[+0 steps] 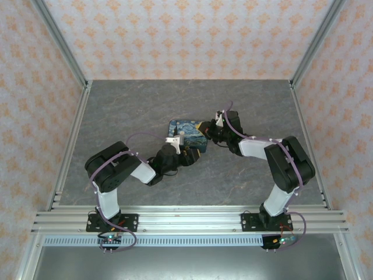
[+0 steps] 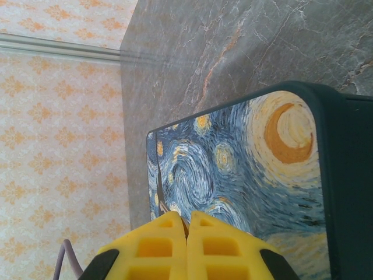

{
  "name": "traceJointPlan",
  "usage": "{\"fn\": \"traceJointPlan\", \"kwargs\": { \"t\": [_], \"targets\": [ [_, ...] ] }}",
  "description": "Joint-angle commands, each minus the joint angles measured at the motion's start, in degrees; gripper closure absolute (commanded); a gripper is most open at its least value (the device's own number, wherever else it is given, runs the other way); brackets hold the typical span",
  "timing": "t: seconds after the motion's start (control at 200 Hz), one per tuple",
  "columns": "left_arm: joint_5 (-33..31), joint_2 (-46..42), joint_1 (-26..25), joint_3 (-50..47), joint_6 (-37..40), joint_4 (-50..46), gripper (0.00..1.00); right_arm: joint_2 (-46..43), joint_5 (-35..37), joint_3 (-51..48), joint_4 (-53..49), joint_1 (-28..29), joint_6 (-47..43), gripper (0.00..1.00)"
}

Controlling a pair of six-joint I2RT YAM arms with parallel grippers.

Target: Unlock the padlock with the key

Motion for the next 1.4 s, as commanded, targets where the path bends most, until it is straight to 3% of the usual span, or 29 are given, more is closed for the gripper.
{"fn": "traceJointPlan", "kwargs": {
  "t": [0.0, 0.385, 0.641, 0.881, 1.396],
  "targets": [
    [-0.2, -2.8, 0.2, -1.2, -1.3, 4.3, 0.40, 1.6, -0.2, -0.4, -1.7, 0.3, -0.4, 1.00],
    [-1.2, 2.7, 0.1, 0.3, -3.3, 7.4, 0.43, 2.2, -0.7, -0.5, -1.5, 0.3, -0.6, 1.00],
    [-3.0, 0.0, -0.4, -0.8, -4.0, 8.4, 0.45, 2.4, -1.1, -0.5, -1.9, 0.3, -1.1, 1.00],
    [-5.3, 1.1, -0.8, -2.6, -9.3, 15.1, 0.47, 2.5, -1.1, -0.5, -1.8, 0.3, -1.1, 1.00],
    [-4.4, 2.2, -1.9, -0.8, -8.1, 12.4, 0.51, 2.6, -1.5, -0.5, -1.6, 0.3, -1.0, 1.00]
  ]
}}
